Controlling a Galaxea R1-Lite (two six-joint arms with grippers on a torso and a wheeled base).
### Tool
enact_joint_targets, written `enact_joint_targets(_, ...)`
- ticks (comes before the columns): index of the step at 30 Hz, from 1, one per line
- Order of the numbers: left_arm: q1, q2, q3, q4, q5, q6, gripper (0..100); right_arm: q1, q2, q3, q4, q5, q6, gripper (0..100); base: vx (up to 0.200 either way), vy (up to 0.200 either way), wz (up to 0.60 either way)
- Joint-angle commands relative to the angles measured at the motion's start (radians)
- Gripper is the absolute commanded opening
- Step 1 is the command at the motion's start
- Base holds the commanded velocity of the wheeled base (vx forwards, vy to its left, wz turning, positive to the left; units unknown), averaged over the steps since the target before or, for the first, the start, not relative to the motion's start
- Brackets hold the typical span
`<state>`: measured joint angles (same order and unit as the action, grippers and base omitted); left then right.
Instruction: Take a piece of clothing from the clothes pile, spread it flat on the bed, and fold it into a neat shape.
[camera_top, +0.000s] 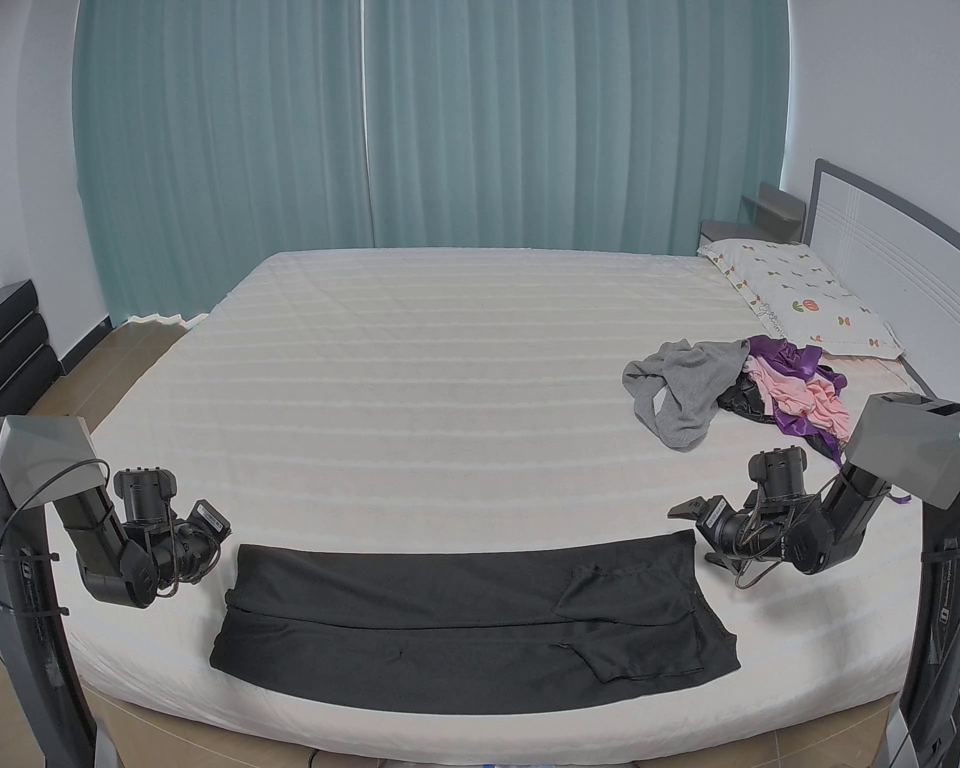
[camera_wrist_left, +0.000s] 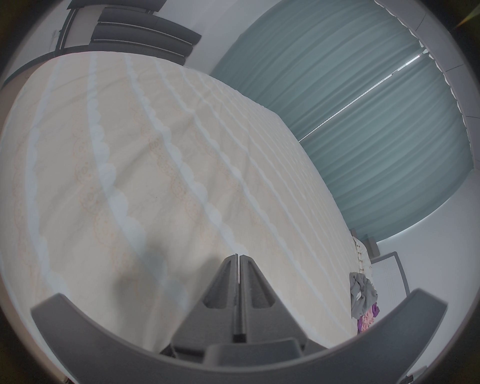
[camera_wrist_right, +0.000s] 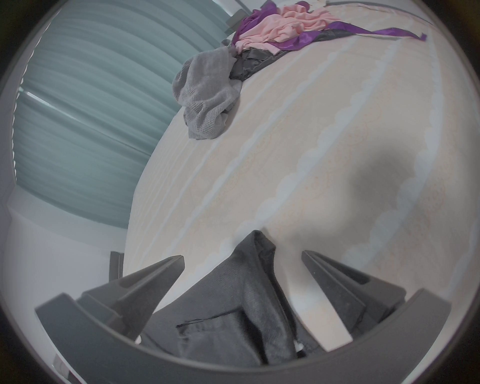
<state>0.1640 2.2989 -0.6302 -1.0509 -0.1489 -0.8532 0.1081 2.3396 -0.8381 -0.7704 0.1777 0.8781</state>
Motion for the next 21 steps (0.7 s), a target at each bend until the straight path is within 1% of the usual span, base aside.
enact_joint_targets(1, 0.002, -0.069, 0.069, -0.001, -0.026, 0.000, 0, -0.025, -0.101, 0.074, -0.012, 0.022, 0.058, 100, 0.000, 0.000, 0.00)
enact_joint_targets(3, 0.002, -0.078, 0.083, -0.001, -0.034, -0.001, 0, -0.042, -0.121, 0.117, -0.041, 0.059, 0.065, 100, 0.000, 0.000, 0.00)
enact_joint_targets(6, 0.006, -0.084, 0.109, -0.001, -0.044, -0.001, 0, -0.067, -0.117, 0.160, -0.101, 0.094, 0.067, 100, -0.200, 0.000, 0.00)
enact_joint_targets(10, 0.011, -0.098, 0.133, -0.001, -0.058, 0.000, 0, -0.087, -0.105, 0.174, -0.139, 0.098, 0.067, 100, -0.200, 0.000, 0.00)
enact_joint_targets(12, 0.011, -0.119, 0.153, -0.001, -0.087, 0.000, 0, -0.091, -0.098, 0.174, -0.141, 0.102, 0.076, 100, -0.200, 0.000, 0.00)
enact_joint_targets(15, 0.011, -0.122, 0.162, -0.001, -0.106, 0.005, 0, -0.093, -0.089, 0.172, -0.144, 0.106, 0.087, 100, -0.200, 0.000, 0.00)
enact_joint_targets(21, 0.011, -0.119, 0.162, 0.000, -0.107, 0.005, 0, -0.091, -0.089, 0.174, -0.144, 0.109, 0.087, 100, 0.000, 0.000, 0.00)
